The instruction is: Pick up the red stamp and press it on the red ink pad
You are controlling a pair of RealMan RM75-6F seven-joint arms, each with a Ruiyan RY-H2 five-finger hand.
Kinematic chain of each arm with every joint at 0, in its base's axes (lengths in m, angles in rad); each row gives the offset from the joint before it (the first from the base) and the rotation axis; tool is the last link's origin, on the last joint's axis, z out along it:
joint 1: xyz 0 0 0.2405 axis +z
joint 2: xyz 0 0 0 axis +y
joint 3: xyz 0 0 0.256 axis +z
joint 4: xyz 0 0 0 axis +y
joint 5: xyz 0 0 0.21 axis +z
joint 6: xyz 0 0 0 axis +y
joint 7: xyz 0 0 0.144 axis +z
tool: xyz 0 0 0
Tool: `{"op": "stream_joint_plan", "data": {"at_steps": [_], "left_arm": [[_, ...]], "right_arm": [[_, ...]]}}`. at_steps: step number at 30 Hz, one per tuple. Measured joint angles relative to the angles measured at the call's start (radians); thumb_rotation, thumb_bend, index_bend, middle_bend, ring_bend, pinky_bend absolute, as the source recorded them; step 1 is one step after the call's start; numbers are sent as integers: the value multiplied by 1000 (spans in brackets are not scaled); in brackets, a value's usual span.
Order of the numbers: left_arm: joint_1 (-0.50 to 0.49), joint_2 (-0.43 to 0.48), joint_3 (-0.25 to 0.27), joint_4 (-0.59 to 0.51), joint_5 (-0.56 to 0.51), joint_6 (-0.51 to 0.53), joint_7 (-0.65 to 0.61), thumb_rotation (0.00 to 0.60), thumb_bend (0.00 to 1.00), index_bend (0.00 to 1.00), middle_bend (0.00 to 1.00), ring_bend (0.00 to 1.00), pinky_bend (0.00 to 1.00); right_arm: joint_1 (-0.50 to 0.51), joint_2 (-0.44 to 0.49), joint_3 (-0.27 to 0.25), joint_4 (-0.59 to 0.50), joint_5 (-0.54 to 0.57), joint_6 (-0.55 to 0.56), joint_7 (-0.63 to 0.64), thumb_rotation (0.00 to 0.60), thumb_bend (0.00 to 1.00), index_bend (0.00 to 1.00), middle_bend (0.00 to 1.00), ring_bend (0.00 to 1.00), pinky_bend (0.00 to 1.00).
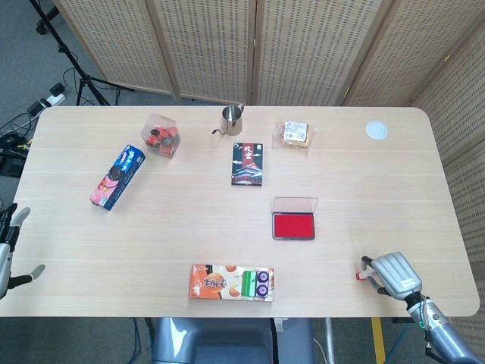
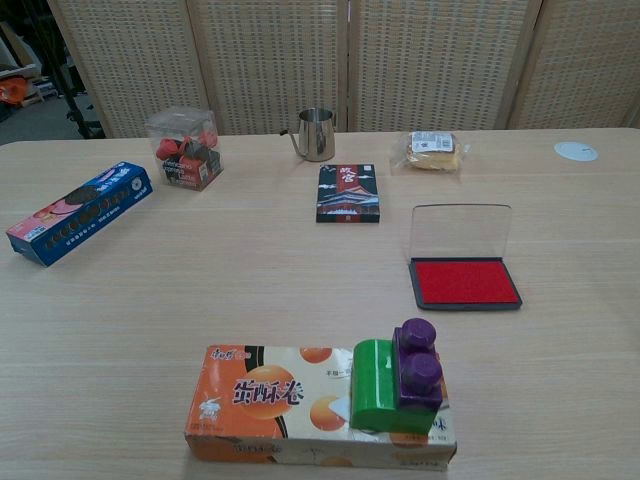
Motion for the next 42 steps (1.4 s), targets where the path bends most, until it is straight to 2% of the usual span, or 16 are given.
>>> {"op": "stream_joint_plan", "data": {"at_steps": [16,22,28,30,35,42], "left_arm": [[-2,1,2,0,1,-2,-2,600,0,0,0,0,0],[-1,4,2,1,1,1,-8,600,0,0,0,0,0],[-4,0,3,2,-1,-5,1,600,0,0,0,0,0],[-5,-1,3,1,-3,-7,4,600,0,0,0,0,0],[-8,-5,2,0,-16,-13,16,600,0,0,0,0,0],[-17,-11,-6,0,-41,-27,28,600,0,0,0,0,0]], "right_arm": [[3,4,0,-10,8,16,-17,600,467,516,943,1000,1000],[23,47,33,-70,1,48,-16,600,468,516,942,1000,1000],[81,120,91,-197,-4,49,-84,600,493,517,943,1000,1000],[117,147,119,-258,7,19,-124,600,502,517,943,1000,1000],[200,161,170,-319,54,-90,-184,600,517,518,942,1000,1000],[336,64,236,-330,207,-264,-324,600,517,521,943,1000,1000]]}}
